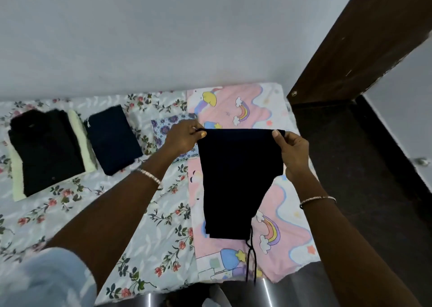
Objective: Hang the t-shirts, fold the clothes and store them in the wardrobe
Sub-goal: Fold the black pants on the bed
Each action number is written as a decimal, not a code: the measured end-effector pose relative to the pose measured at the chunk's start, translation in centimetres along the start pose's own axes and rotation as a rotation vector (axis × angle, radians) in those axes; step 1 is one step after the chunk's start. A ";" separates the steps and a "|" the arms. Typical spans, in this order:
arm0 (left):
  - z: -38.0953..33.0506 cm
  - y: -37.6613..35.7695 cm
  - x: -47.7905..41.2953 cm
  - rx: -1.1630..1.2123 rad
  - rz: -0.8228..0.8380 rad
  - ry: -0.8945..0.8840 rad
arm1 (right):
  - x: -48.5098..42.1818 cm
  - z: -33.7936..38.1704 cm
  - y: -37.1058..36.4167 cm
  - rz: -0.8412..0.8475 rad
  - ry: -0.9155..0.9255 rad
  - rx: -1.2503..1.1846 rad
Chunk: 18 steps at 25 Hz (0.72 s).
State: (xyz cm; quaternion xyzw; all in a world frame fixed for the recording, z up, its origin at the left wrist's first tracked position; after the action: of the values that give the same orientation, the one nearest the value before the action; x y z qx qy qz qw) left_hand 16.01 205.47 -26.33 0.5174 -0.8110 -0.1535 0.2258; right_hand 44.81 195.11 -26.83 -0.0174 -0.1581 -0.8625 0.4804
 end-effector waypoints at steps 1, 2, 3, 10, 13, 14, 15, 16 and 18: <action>1.1 -1.3 -2.4 -0.017 -0.017 0.011 | -2.7 -1.8 -0.7 0.008 -0.029 0.014; 2.2 -2.7 -4.8 -0.028 -0.043 0.027 | -5.4 -3.5 -1.3 0.019 -0.050 0.026; 3.3 -4.0 -7.0 -0.038 -0.081 0.054 | -7.9 -5.1 -1.9 0.037 -0.063 0.037; 8.9 -10.4 -18.4 0.004 -0.335 0.217 | -20.9 -13.2 -5.5 0.072 -0.080 0.125; 10.6 -13.0 -19.5 0.033 -0.369 0.193 | -22.7 -16.7 -6.7 0.159 -0.167 0.182; 11.6 -14.0 -19.1 -0.015 -0.363 0.163 | -22.3 -17.9 -6.9 0.158 -0.175 0.250; 12.9 -15.2 -18.4 -0.055 -0.334 0.159 | -21.5 -19.3 -7.1 0.146 -0.167 0.313; 14.2 -16.4 -17.2 -0.061 -0.301 0.187 | -20.1 -20.3 -7.2 0.128 -0.159 0.340; 17.1 -19.3 -13.9 -0.040 -0.246 0.309 | -15.4 -22.8 -7.6 0.159 -0.140 0.355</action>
State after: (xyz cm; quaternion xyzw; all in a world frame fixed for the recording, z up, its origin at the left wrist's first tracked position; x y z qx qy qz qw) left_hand 26.89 210.29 -53.06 0.6255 -0.6940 -0.1148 0.3375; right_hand 49.48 204.88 -53.20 -0.0050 -0.3388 -0.7772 0.5302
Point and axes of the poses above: each hand's wrist, its own x-axis away from the middle knuckle, its own y-axis out of the back of the hand, z = x × y, the point moved 1 cm from there along -x, towards the middle knuckle, and after that the axes turned 5 degrees about x, right-handed, at the moved point
